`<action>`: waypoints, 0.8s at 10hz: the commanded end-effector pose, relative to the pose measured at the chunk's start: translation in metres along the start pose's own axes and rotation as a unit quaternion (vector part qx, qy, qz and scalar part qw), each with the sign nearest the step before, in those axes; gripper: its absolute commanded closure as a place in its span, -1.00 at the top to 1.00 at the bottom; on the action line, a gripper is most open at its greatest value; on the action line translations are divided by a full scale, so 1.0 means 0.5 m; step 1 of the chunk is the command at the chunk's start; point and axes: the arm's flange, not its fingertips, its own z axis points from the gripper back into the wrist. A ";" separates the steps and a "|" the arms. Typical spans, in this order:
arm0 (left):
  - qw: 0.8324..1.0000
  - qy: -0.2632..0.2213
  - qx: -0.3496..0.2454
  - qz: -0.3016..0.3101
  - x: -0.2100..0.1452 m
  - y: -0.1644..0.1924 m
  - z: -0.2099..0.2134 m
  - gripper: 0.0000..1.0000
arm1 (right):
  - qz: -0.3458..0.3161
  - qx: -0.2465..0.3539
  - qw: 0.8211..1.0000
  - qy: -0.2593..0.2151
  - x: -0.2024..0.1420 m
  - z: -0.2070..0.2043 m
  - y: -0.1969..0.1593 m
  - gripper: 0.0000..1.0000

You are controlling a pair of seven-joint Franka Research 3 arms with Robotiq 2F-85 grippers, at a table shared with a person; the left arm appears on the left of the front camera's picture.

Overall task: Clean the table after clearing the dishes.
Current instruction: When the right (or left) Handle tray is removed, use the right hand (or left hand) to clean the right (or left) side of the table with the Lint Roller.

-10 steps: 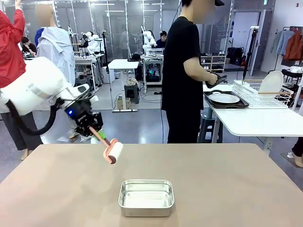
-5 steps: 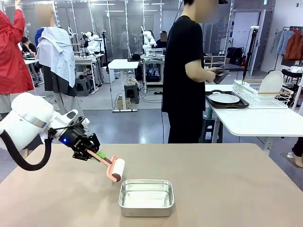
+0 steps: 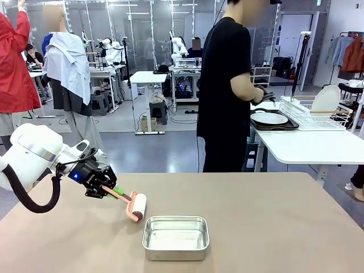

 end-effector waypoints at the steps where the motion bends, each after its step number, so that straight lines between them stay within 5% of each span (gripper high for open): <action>1: 1.000 -0.004 0.004 -0.009 0.007 0.042 -0.002 -0.59 | 0.003 -0.002 1.000 0.007 -0.003 0.007 0.005 1.00; 8: 0.997 0.008 -0.014 -0.075 -0.005 0.231 0.156 -0.59 | 0.003 -0.002 1.000 0.007 -0.003 0.007 0.005 1.00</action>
